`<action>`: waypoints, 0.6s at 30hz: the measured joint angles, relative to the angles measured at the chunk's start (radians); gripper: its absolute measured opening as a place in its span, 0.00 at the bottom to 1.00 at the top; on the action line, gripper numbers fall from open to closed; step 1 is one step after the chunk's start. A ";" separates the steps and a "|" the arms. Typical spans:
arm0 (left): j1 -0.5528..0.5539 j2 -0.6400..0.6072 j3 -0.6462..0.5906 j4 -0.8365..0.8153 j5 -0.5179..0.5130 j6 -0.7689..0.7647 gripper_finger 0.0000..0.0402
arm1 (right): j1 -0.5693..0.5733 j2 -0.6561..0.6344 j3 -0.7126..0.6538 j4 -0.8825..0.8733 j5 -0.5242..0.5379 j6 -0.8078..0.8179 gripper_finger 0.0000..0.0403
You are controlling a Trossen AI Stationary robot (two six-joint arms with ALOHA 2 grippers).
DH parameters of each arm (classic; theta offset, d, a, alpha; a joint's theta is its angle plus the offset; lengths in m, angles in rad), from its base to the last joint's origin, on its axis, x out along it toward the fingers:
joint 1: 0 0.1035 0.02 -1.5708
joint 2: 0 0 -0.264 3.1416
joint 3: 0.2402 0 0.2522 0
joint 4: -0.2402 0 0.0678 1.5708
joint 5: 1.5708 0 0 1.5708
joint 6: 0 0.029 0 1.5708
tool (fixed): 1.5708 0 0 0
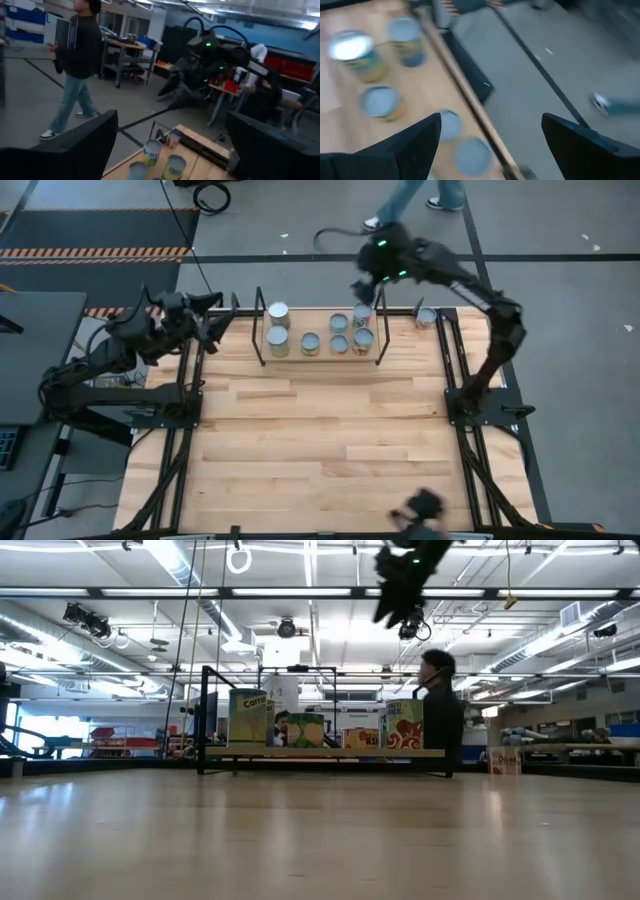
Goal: Pick and place cans onto a shelf
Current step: Put the red can on the shelf
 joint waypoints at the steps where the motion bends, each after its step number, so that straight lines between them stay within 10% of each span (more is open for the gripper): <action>1: 0.000 0.008 0.000 0.005 -0.009 -0.003 0.94 | -0.029 -0.029 -0.012 -0.017 0.014 0.021 0.88; 18: 0.130 0.206 0.000 0.085 -0.068 0.077 0.94 | -0.331 -0.222 -0.436 -0.011 0.223 0.892 0.87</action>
